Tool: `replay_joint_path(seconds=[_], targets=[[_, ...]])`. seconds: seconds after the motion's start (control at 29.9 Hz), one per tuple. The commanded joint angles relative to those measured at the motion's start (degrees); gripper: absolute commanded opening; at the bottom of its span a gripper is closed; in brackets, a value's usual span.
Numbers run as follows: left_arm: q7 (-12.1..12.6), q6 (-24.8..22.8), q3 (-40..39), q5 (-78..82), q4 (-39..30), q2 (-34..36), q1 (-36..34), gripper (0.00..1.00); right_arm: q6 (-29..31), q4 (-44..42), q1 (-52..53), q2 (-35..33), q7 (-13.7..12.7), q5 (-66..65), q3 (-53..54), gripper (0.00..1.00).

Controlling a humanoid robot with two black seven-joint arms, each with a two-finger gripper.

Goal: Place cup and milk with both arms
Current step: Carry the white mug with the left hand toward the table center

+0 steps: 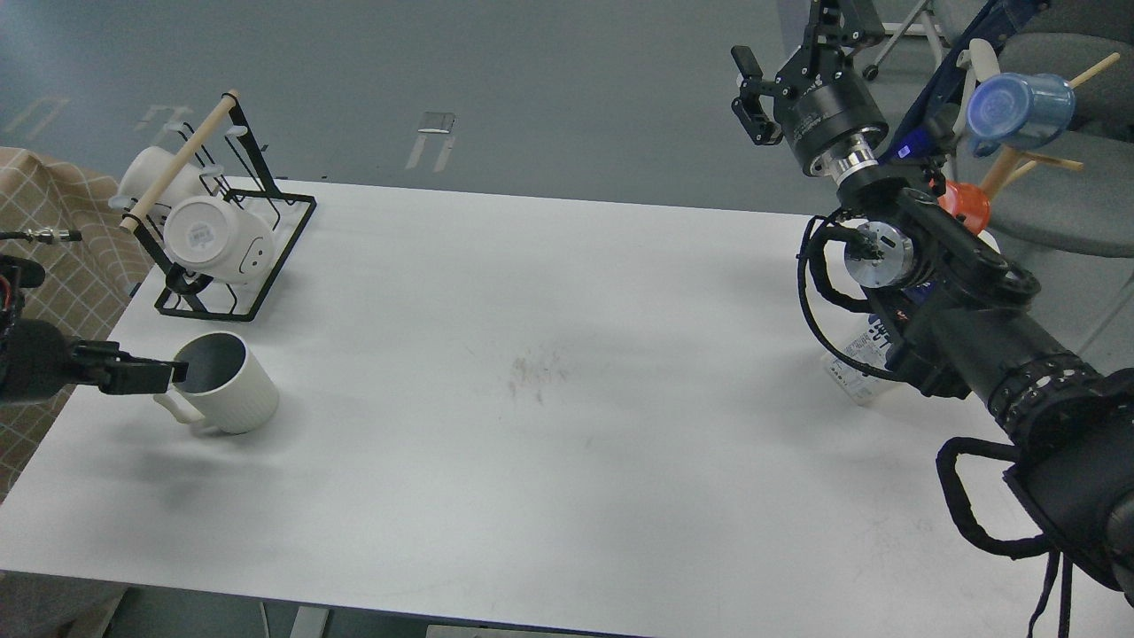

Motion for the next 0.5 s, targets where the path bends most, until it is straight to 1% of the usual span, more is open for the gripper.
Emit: replay_joint_path(seconds=[0.0,0.27,0.47], targets=[[0.0,0.0,0.0,-0.2,0.2,-0.8,-1.4,0.98,0.0,0.0,0.0,0.0,0.0,0.0,-0.1,1.0],[0.0,0.0,0.2,0.0,0.6,-2.7,-2.4,0.98,0.0,0.0,0.0,0.0,0.0,0.0,-0.1,1.0],[0.0,0.1,0.2,-0.2,4.4,-5.6,-2.2,0.98,0.0,0.0,0.0,0.0,0.0,0.0,-0.1,1.0]])
